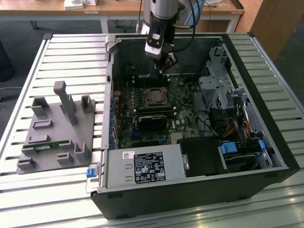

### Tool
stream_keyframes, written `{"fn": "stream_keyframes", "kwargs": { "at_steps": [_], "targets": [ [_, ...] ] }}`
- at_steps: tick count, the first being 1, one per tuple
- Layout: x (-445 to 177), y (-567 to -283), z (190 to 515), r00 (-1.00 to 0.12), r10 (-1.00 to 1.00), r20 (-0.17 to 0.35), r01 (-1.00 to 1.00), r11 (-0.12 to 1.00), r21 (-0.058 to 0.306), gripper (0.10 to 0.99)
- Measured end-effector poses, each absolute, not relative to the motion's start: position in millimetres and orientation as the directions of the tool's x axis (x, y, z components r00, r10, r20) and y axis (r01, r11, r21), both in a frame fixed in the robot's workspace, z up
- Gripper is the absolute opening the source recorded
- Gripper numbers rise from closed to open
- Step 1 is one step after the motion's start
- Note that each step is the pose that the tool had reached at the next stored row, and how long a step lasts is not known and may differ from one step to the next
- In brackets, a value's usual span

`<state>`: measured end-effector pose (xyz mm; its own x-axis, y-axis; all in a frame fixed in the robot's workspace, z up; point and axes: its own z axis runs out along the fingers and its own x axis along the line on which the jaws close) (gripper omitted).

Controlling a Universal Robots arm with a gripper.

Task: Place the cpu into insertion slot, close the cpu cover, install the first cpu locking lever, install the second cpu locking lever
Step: 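Install the first cpu locking lever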

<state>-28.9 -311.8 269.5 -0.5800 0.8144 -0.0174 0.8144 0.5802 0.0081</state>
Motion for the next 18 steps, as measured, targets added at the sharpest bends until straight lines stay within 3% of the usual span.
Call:
{"fn": "stream_keyframes", "kwargs": {
  "at_steps": [18],
  "targets": [
    [-28.9,-311.8,268.7,-0.81,0.587,-0.017,0.587,0.81,0.008,0.106]
  ]
}}
